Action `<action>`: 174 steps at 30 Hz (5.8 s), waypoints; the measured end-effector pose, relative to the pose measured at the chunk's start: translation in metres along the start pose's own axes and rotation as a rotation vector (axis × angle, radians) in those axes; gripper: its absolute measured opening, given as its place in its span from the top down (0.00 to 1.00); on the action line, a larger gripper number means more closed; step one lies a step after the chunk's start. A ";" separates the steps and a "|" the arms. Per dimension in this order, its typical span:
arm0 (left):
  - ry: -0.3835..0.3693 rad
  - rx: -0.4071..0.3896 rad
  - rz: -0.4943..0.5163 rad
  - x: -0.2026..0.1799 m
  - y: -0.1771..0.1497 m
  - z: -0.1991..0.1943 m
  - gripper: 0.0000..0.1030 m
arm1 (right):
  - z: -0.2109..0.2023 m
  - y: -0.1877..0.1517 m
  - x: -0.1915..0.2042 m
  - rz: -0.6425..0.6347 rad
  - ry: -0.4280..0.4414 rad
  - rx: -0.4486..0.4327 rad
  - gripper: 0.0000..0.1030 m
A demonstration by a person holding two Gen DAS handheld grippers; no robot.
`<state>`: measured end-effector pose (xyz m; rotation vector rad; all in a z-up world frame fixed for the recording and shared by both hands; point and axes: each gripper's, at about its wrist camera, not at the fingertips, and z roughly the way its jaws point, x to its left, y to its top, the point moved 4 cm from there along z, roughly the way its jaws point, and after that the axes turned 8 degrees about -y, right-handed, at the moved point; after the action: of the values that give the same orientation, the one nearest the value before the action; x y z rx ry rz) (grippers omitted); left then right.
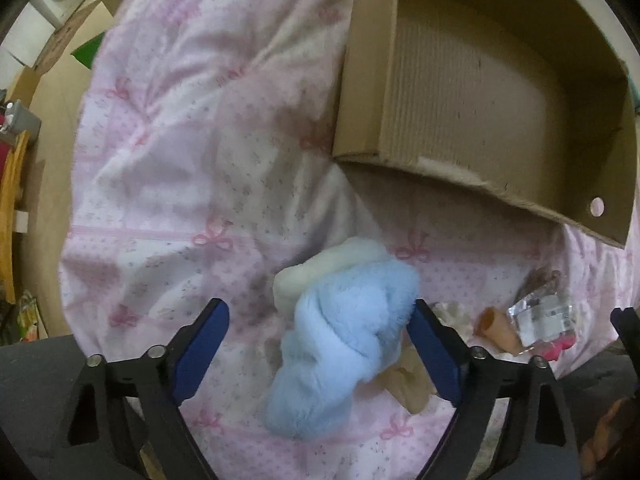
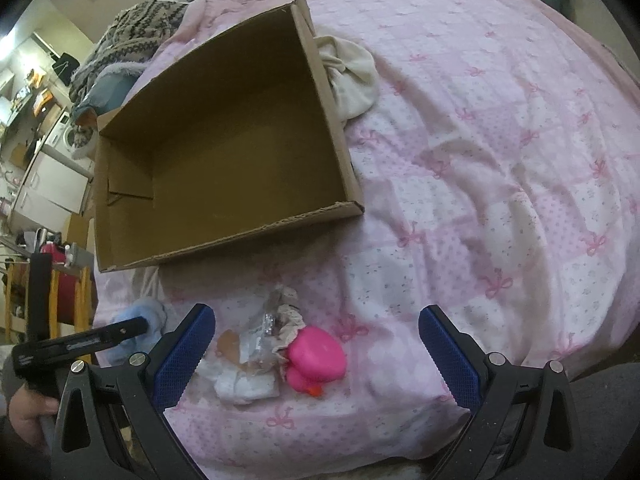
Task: Organize soft objects
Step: 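Grasp the light-blue plush with the left tool while the right tool grasps the pink duck, then lift the blue plush and pink duck over the cardboard box with both tools, then open the left tool to drop the plush while the right tool drops the duck into the box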
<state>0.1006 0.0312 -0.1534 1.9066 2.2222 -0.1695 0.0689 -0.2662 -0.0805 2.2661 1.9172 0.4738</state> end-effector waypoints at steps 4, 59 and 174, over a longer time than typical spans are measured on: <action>-0.042 0.049 -0.002 0.000 -0.010 0.016 0.53 | 0.009 -0.003 -0.003 0.006 0.011 0.050 0.00; -0.020 -0.301 0.101 -0.020 -0.042 -0.081 0.85 | -0.050 -0.011 0.022 -0.112 0.046 -0.177 0.59; 0.005 -0.597 0.248 -0.064 0.022 -0.119 0.32 | -0.028 0.053 0.042 -0.064 0.075 -0.274 0.26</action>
<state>0.1218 -0.0002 -0.0216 1.7965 1.7386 0.4810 0.1155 -0.2378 -0.0317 2.0353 1.8218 0.7703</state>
